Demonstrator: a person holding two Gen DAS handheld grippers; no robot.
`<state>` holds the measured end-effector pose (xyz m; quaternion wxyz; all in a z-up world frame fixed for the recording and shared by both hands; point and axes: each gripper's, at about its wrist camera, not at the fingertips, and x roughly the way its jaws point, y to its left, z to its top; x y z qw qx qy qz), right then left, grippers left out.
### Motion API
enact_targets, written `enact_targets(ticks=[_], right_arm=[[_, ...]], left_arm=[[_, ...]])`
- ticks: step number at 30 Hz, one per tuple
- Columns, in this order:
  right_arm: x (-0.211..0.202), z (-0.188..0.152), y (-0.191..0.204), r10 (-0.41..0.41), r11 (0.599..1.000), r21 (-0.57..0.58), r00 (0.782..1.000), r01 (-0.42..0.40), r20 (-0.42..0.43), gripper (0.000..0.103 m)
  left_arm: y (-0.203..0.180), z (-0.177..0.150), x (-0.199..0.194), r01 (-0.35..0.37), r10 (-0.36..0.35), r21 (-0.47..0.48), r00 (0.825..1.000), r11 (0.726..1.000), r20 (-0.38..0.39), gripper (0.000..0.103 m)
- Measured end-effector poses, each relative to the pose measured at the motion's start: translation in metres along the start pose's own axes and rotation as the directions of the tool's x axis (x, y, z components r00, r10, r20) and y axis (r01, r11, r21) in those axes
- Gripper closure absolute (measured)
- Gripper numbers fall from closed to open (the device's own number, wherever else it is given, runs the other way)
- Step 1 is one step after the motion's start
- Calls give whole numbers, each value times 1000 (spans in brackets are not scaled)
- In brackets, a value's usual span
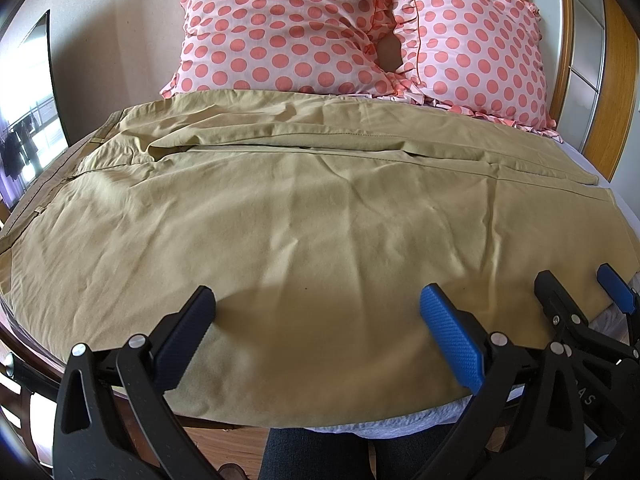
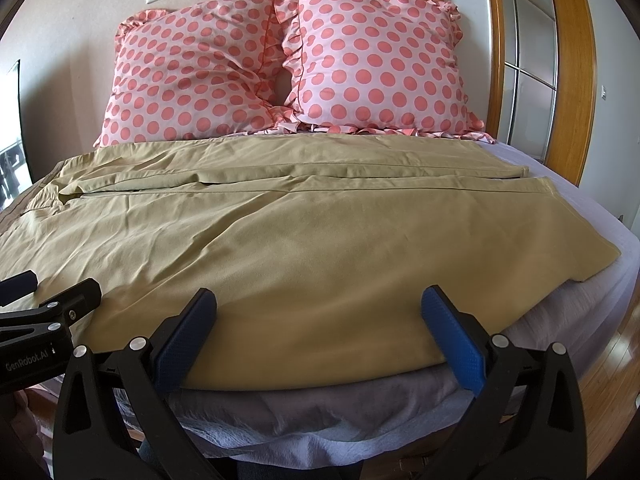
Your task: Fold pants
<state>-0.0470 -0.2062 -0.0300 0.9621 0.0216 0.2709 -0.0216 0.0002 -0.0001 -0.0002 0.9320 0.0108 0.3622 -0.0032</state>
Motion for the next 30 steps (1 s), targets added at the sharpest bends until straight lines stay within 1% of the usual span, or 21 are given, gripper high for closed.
enact_targets(ticks=[17,25,27,29,30], right_arm=[[1,1,0,3,1000,-3,1000,-3,13,1],[1,0,-1,25,1000,-18,1000,-25,17,1],[1,2,-2,30,999,-22,1000,-30,1,1],[1,11,-8,20,1000,-6,1000,-20,-20,1],[-1,20,-15,17,1000,8,1000,-17,-5,1]], left_arm=[[0,0,0,0,0,1,1000,1000,1,2],[0,0,0,1,-1,3,1000,1000,2,2],[-1,0,0,4,-4,7,1000,1000,2,2],[0,-1,-2,15,-15,11,1000,1000,4,2],[1,-1,-2,17,-17,13,1000,1000,4,2]])
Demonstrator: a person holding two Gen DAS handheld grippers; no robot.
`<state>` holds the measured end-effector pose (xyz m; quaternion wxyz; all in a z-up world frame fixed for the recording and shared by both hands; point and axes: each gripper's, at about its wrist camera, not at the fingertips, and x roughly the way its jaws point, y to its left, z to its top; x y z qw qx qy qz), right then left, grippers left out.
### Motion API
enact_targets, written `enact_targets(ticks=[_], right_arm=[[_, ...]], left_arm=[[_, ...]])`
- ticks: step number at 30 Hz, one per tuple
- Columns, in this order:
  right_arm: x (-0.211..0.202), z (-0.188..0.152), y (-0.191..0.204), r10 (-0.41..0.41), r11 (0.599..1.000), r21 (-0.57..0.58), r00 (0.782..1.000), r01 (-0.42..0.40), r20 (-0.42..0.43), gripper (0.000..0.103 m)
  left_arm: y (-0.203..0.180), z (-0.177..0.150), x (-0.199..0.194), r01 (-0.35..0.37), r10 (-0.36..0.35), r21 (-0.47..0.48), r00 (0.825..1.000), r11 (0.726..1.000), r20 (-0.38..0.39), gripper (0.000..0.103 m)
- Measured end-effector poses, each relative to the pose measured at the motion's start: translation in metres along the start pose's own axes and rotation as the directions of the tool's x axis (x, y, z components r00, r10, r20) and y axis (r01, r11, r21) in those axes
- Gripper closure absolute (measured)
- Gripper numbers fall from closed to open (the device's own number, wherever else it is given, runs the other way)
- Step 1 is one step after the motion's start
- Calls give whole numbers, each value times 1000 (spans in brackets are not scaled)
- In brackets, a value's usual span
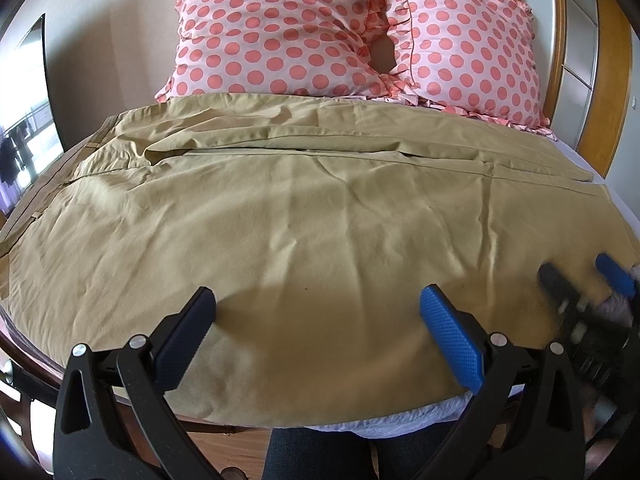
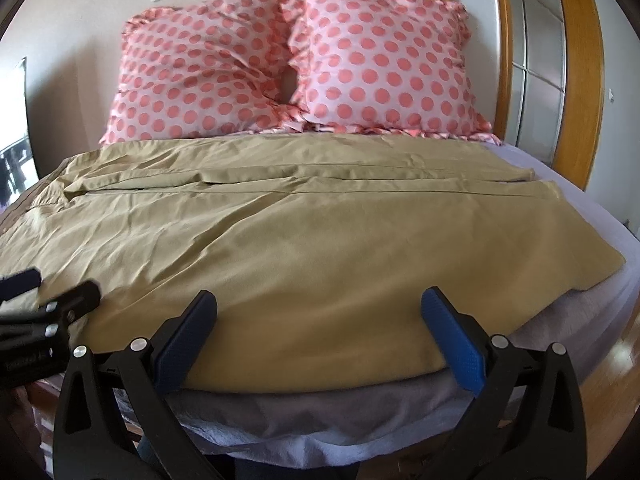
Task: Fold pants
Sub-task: 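Grasp the khaki trouser hem with the right gripper and lift it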
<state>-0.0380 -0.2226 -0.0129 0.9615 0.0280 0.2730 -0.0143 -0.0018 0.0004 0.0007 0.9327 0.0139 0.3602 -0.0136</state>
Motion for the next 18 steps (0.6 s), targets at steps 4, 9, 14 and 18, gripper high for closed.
enact_targets(ticks=[4,9,14,18], right_arm=[[3,64,-47,-66,995,82,997,62,46,1],[74,149,-115,-183,958,214,981,193,-64,7],[199,197,-175,-230,883,332,923,332,-309,49],[277,214,-202,-174,802,456,882,385,-439,61]], left_arm=[[5,11,-3,-31,30,9,999,999,35,2],[9,38,-11,-50,47,27,994,998,101,2],[14,64,-14,17,-20,18,989,1000,145,2],[21,77,-14,104,-101,-6,977,995,189,2]])
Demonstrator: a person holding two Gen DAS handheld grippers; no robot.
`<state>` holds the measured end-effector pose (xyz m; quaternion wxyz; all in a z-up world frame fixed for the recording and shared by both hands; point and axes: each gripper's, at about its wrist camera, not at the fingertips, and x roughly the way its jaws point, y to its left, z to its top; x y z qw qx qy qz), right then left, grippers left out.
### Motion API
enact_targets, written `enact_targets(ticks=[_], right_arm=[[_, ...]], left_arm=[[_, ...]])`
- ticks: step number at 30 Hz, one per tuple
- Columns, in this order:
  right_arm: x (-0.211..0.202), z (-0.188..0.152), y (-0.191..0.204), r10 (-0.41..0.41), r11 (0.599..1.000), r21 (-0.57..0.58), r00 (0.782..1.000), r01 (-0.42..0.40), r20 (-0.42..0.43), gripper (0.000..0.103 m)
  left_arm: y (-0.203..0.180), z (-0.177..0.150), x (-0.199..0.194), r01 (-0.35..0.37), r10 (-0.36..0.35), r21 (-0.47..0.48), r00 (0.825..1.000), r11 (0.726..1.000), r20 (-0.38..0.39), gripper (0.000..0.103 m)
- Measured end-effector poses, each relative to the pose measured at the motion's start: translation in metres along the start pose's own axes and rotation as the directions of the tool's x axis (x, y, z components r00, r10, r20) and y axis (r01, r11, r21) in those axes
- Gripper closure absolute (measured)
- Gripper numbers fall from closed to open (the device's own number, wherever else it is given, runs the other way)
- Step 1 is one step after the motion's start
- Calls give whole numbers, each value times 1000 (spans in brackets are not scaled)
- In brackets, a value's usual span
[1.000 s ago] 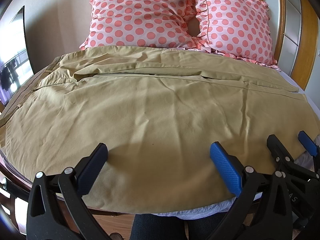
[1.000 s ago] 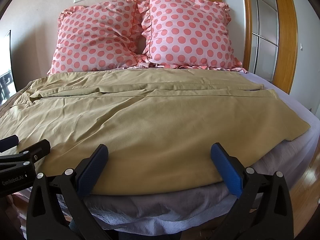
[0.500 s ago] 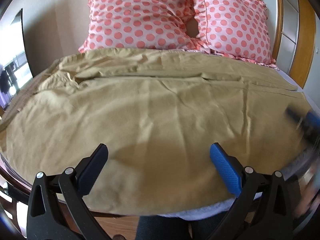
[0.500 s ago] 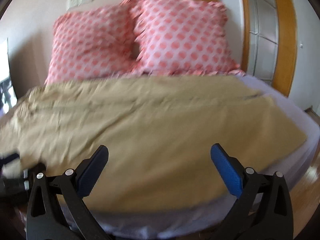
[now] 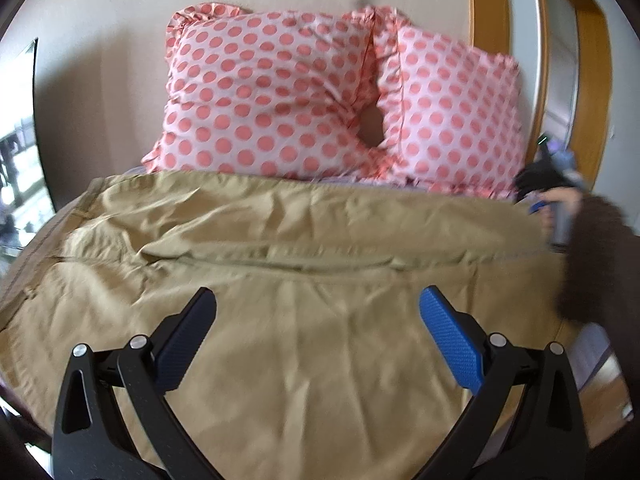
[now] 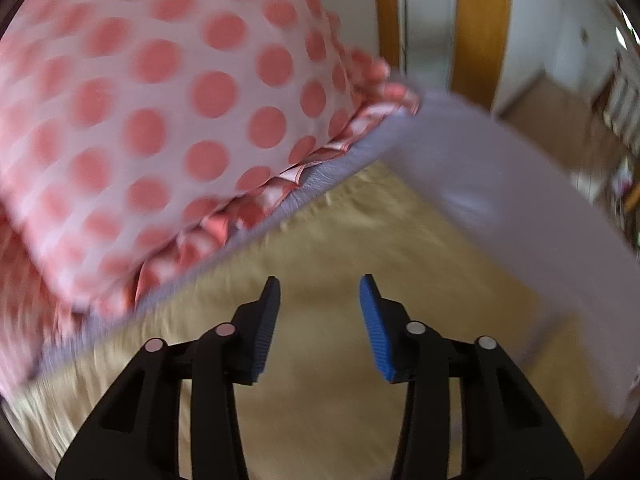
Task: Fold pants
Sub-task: 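Grasp the khaki trouser hem with the right gripper and lift it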
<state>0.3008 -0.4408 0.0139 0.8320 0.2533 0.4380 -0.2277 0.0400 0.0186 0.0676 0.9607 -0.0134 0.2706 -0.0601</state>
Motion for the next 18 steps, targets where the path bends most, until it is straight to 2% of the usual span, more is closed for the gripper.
enact_targets(ticks=[3,4,6,8,9,12,14,15,16,17,18], right_arm=[[20,22,10,-71,995,63,997,71,-6,60],[27,26,13,-120,990,68,993,121,-11,60],[35,27,22,-210,977,33,978,210,4,59],[34,19,29,-232,972,-21,972,233,49,61],[33,15,28,-204,978,-36,977,206,60,72],[23,3,8,-91,996,-6,994,92,66,92],[17,-1,-24,42,995,89,997,-48,60,99],[15,-1,-27,91,987,128,995,-97,51,100],[11,-4,-37,140,976,162,989,-147,52,101],[2,-10,-49,217,955,193,974,-227,71,101],[-4,-12,-57,260,942,195,961,-273,90,101]], left_arm=[[4,4,6,9,-9,-12,1000,1000,13,2],[4,4,7,8,-8,-11,1000,1000,12,2],[4,3,16,10,-10,-7,1000,1000,-5,2],[4,2,21,24,-24,-7,999,1000,-21,2],[4,1,23,32,-32,-6,999,999,-26,2],[9,0,21,49,-50,-24,999,998,-13,2],[16,1,18,56,-57,-48,998,997,-3,2],[21,1,16,59,-59,-64,998,996,0,2],[23,2,16,60,-60,-73,998,996,1,2],[28,3,14,63,-62,-84,998,994,6,2],[33,4,12,67,-66,-90,998,994,11,2]])
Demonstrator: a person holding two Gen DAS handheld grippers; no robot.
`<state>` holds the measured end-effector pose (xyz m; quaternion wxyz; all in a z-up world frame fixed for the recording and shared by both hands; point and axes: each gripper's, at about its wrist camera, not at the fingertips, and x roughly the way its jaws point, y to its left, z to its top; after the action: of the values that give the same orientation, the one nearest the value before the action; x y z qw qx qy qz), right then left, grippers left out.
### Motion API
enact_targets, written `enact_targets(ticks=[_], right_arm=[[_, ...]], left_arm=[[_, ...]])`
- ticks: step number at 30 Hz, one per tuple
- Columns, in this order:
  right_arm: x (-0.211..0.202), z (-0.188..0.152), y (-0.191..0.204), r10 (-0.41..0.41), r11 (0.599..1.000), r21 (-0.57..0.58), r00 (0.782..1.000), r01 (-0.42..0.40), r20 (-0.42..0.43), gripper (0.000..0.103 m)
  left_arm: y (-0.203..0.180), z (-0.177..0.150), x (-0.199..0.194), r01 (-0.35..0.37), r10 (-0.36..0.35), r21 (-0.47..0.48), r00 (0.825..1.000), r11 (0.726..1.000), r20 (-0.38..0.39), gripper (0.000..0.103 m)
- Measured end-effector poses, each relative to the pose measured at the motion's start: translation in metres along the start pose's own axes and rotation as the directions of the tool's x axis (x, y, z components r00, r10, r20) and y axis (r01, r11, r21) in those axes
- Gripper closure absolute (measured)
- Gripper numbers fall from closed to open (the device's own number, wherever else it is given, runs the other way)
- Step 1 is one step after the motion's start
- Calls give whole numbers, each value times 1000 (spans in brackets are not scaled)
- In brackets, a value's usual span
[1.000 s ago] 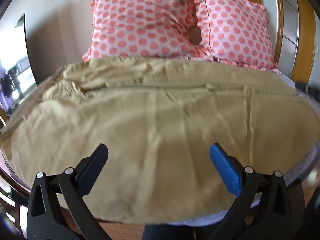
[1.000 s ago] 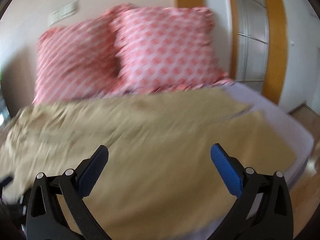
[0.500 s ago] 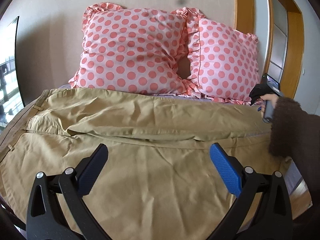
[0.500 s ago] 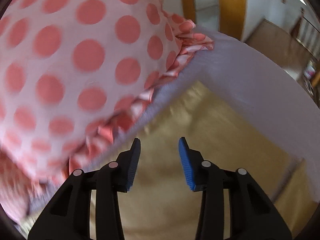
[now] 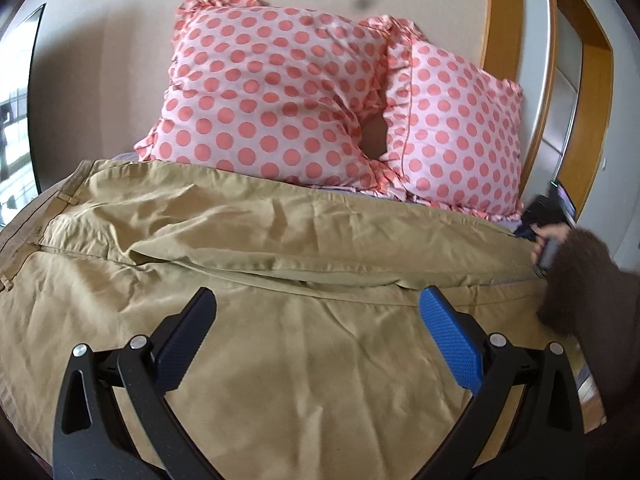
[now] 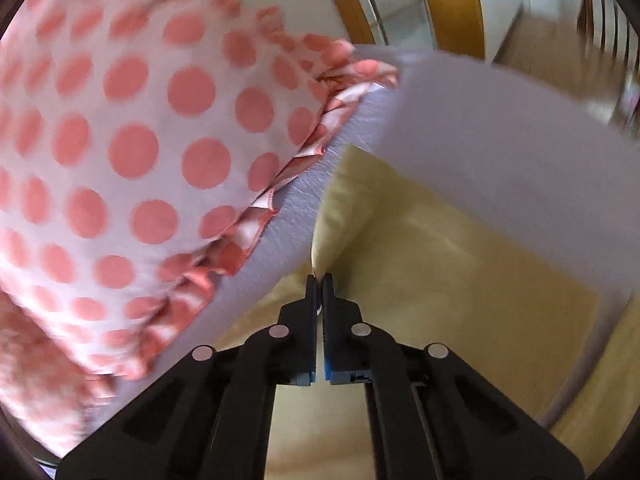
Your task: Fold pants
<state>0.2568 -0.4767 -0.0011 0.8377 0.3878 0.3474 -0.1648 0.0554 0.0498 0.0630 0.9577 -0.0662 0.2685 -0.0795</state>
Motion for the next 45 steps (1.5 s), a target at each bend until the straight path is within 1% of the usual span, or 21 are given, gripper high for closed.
enact_targets(ticks=[2,4,7,9,11,13,16,20,22,24,26,28,31,37,39,40,41,42,43,44,45], right_arm=[[-40,-10,-11,143,990,-7,989,-143,39,101],[-91,-31,-34,270,963,-20,961,-269,66,101],[-151,-70,-66,352,936,-13,933,-352,78,101],[-178,-101,-100,330,943,12,941,-332,80,101],[-180,-126,-128,269,961,53,962,-271,39,101],[-174,-138,-138,265,959,105,964,-262,-9,101],[-161,-137,-148,269,949,182,962,-257,-44,98],[-158,-137,-148,289,938,218,955,-270,-60,81],[-154,-136,-153,296,930,244,954,-276,-51,81],[-150,-132,-157,333,909,273,943,-316,-17,83],[-152,-128,-163,398,879,273,917,-392,33,101],[-161,-125,-166,437,858,266,897,-439,72,101],[-178,-121,-168,443,862,218,889,-457,114,101],[-179,-116,-172,458,852,223,881,-474,121,101],[-176,-116,-173,460,850,224,879,-476,122,101],[-176,-116,-173,462,850,222,878,-478,124,101],[-175,-115,-172,464,849,218,877,-481,127,101],[-176,-113,-169,470,847,209,873,-488,131,101],[-178,-111,-168,476,846,199,869,-494,135,101],[-181,-109,-165,479,846,187,866,-499,142,101],[-185,-107,-164,478,849,172,865,-500,153,101]], left_arm=[[10,5,-4,13,-13,-11,1000,1000,10,2],[19,10,-5,31,-30,-30,999,999,18,2],[44,21,-1,84,-85,-121,996,989,-3,2],[57,25,1,109,-112,-180,994,978,-4,2],[66,28,1,137,-137,-228,990,964,15,2],[72,30,3,147,-145,-251,989,957,27,2],[74,34,6,140,-141,-258,990,956,13,2],[80,34,4,102,-105,-248,994,963,1,2],[88,36,5,87,-92,-259,996,962,-8,2],[100,38,6,77,-87,-301,996,950,-20,2],[113,43,10,80,-96,-350,995,933,-29,2],[128,49,16,84,-104,-400,994,913,-28,2],[154,64,31,55,-85,-466,995,883,-43,7],[191,96,92,-93,9,-511,986,855,-164,15],[198,107,116,-169,69,-495,974,852,-215,20],[202,110,126,-199,91,-482,967,853,-238,31],[210,110,139,-221,88,-486,955,845,-282,64],[216,109,143,-216,66,-500,952,839,-300,84],[221,105,143,-214,47,-519,948,827,-316,97],[223,102,131,-202,44,-529,954,824,-297,98],[220,101,113,-183,51,-512,964,840,-260,98]])
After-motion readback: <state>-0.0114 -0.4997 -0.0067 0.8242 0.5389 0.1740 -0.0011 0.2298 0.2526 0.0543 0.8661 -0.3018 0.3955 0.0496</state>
